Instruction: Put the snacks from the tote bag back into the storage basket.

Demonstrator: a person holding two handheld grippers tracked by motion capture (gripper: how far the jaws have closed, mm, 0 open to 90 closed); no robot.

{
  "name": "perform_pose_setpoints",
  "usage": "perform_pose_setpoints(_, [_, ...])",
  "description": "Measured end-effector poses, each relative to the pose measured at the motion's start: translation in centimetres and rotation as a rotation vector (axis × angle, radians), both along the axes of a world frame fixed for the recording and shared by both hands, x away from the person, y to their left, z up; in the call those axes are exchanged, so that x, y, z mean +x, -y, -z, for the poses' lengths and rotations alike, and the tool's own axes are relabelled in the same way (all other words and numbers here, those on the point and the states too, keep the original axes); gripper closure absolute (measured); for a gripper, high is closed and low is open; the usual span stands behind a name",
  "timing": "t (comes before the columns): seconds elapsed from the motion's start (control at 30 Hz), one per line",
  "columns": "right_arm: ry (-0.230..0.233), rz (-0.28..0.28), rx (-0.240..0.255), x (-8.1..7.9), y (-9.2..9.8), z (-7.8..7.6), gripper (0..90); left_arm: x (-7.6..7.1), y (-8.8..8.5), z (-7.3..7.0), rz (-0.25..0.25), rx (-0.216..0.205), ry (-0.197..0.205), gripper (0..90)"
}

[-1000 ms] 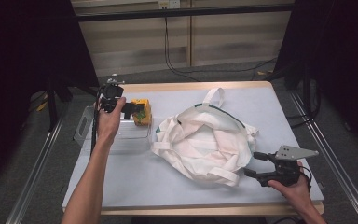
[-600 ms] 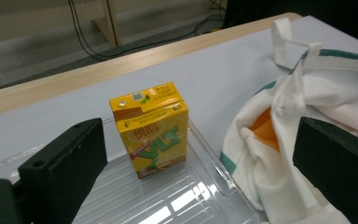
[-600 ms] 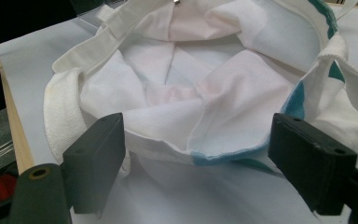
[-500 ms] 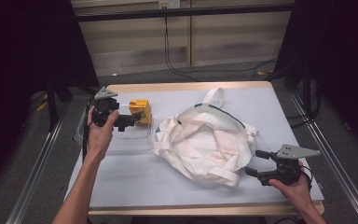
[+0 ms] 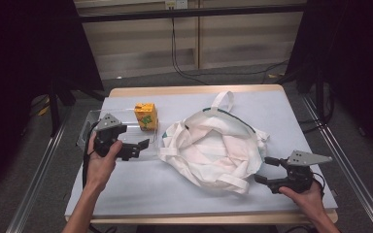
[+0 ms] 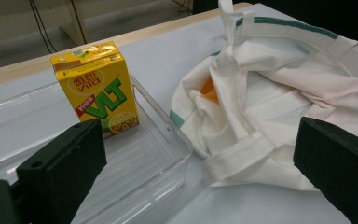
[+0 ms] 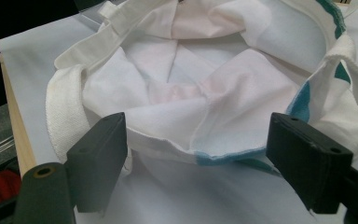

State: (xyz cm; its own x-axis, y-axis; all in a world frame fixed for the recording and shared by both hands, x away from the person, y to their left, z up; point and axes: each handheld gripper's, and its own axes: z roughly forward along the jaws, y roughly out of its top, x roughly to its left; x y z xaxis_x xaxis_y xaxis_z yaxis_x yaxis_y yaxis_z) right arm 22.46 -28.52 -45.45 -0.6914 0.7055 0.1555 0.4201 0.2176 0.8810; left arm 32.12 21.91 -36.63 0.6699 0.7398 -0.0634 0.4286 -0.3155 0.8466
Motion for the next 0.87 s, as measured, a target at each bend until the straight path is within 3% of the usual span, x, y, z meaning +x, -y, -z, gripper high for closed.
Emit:
perform_pose_setpoints(0.13, [-0.001,0.006,-0.001,0.0,0.1,0.0,20.1,-1.3,-0.3,1.0,0.003,0.005,0.004,1.9])
perform_pose_setpoints(0.2, [-0.001,0.002,-0.001,0.0,0.0,0.0,20.0,-1.9,-0.6,1.4,0.016,-0.033,-0.033,2.0])
perform_pose_setpoints(0.33, [-0.002,0.003,-0.002,0.0,0.0,0.0,20.0,-3.1,-0.8,2.2,-0.019,-0.062,-0.022,1.7])
perform_pose_setpoints(0.5, [0.002,0.006,-0.003,0.0,0.2,0.0,20.0,-4.7,-1.1,3.8,-0.018,-0.042,-0.01,2.4])
perform_pose_setpoints(0.63, [0.001,0.008,-0.006,0.0,0.1,0.0,19.9,-6.0,-1.5,5.1,-0.024,-0.086,-0.021,2.9])
perform_pose_setpoints(0.87, [0.003,0.002,0.0,0.0,0.2,-0.1,19.9,-6.7,-1.6,6.6,-0.037,-0.1,-0.015,5.1])
